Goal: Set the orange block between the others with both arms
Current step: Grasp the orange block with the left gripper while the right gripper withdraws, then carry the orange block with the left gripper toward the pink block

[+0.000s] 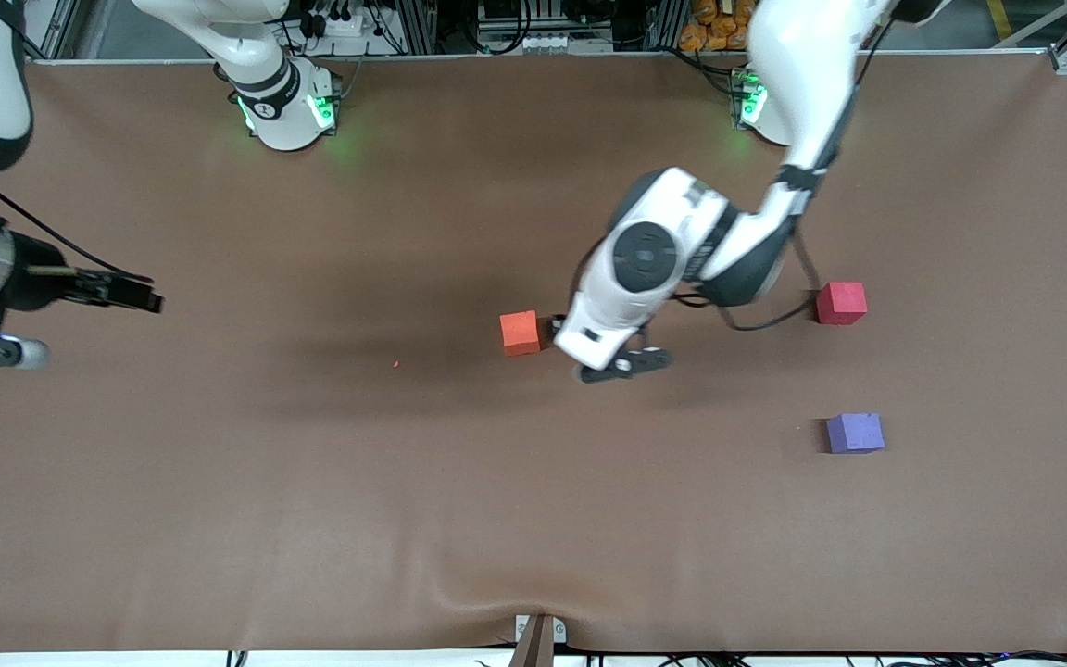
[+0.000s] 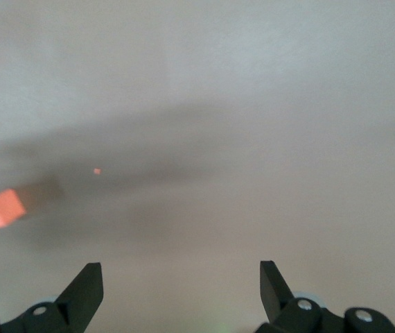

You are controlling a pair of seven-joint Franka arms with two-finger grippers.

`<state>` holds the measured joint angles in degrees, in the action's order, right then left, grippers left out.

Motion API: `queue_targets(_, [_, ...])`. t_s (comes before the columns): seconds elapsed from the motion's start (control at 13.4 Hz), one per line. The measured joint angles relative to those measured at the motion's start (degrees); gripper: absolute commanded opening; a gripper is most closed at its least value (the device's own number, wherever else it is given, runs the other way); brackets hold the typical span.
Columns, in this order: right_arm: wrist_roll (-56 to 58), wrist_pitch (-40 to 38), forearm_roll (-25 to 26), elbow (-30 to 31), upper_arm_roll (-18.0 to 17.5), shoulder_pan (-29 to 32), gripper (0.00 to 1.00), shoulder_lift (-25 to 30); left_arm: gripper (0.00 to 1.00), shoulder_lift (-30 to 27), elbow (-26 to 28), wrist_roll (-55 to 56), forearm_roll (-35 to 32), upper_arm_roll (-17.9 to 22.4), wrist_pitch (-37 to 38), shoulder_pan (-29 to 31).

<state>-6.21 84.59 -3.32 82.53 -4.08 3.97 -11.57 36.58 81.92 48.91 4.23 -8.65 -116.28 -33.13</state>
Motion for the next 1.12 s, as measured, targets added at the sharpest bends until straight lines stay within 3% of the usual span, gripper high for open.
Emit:
queue_targets(0.3, [6.75,-0.64,3.20,-0.10,1.75,1.06,1.00,1.62,1.00,5.66,-0.41,4.03,0.00,0.27,-5.12,-6.94])
queue_targets(0.52, [7.69,-0.73,5.62,-0.10,2.06,1.12,1.00,1.62,1.00,7.44,-0.59,4.34,0.00,0.69,-7.60,-7.52])
queue_targets(1.04, [7.69,-0.99,5.62,-0.15,1.28,0.80,1.00,1.62,1.00,11.83,-0.99,5.07,0.00,1.55,-14.83,-8.90])
queue_targets(1.12, [7.69,-0.99,5.62,-0.16,1.15,0.64,1.00,1.62,0.89,12.36,-1.14,5.07,0.00,2.41,-15.35,-9.66])
